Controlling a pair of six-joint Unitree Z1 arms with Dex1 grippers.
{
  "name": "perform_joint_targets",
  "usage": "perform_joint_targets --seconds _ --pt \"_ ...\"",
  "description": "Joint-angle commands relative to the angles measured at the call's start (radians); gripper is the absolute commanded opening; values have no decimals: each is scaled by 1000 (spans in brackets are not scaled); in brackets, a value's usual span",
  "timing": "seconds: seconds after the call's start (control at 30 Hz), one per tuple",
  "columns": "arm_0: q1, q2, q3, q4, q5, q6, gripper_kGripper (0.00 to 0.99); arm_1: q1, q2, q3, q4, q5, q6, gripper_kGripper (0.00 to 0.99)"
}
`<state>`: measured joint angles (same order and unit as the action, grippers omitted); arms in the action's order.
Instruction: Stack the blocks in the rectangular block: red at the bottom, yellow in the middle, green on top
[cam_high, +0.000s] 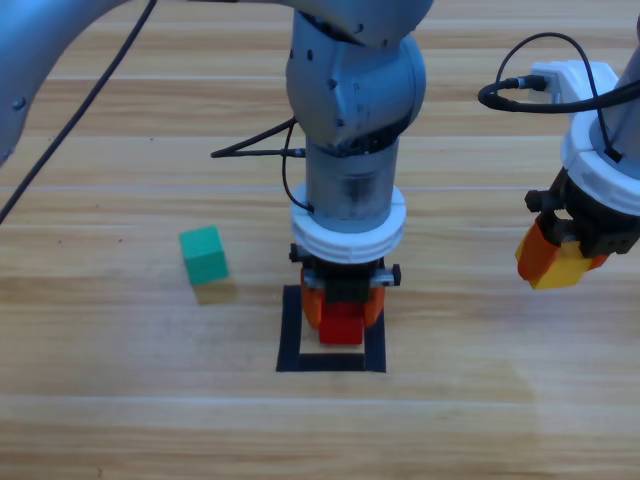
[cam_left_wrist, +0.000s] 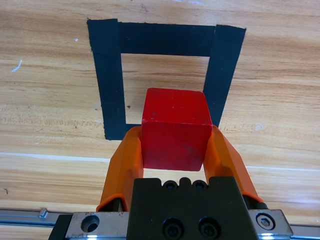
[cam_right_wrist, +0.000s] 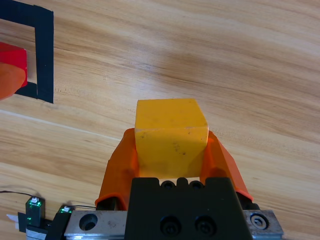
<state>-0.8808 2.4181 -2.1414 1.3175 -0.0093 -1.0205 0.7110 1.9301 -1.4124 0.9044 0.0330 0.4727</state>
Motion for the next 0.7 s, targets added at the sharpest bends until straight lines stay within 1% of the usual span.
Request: perform_joint_targets --seconds 0.03,0.7 --pt "-20 53 -6 3 -8 2 0 24 -36 13 -10 -8 -5 6" --pt "-12 64 3 3 -1 29 0 24 -34 13 -10 1 -11 6"
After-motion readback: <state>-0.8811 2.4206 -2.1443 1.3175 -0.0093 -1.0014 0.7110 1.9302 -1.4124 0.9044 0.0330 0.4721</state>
